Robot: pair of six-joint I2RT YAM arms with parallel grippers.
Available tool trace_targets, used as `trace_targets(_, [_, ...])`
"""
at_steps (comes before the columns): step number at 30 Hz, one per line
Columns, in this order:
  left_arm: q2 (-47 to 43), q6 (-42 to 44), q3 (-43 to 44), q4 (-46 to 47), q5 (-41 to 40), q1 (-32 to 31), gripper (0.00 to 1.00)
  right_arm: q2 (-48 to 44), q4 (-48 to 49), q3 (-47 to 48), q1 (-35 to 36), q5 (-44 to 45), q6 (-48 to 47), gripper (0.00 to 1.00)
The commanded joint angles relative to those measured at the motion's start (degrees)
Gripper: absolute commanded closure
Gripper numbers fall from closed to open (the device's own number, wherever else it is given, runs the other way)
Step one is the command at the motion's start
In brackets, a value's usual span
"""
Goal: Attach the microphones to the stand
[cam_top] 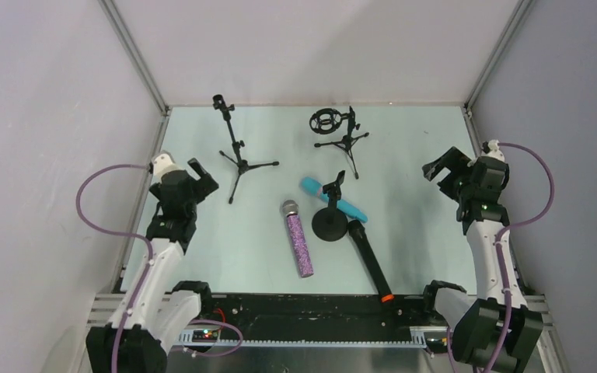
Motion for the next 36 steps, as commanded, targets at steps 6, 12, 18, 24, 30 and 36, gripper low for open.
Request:
trace_targets(6, [-12.92, -4.55, -0.53, -2.16, 6.64, 0.45, 0.02, 7.21, -9.06, 1.69, -6.64, -23.84, 2.06, 0.0])
trace_targets(12, [-18.04, -5.54, -3.56, -4.15, 14.6, 0.44, 0.02, 1.48, -13.98, 0.79, -5.34, -23.09, -0.14, 0.0])
trace_targets(18, [-17.57, -7.85, -4.11, -7.79, 22.81, 0.44, 0.02, -4.41, -14.16, -3.7, -6.82, -23.38, 3.73, 0.0])
trace_targets(24, [-12.66, -9.68, -4.2, -9.65, 28.91, 0.45, 0.02, -3.39, -13.74, -7.96, -8.47, -33.0, 2.92, 0.0])
trace_targets(30, [-8.16, -7.78, -1.38, -10.32, 38.26, 0.51, 0.02, -10.89, -14.53, -9.85, -7.5, -28.65, 2.71, 0.0])
trace_targets(36, [-8.72, -6.85, 0.09, -10.48, 38.48, 0.7, 0.02, -11.05, -10.93, -9.93, -3.03, -26.83, 2.45, 0.0])
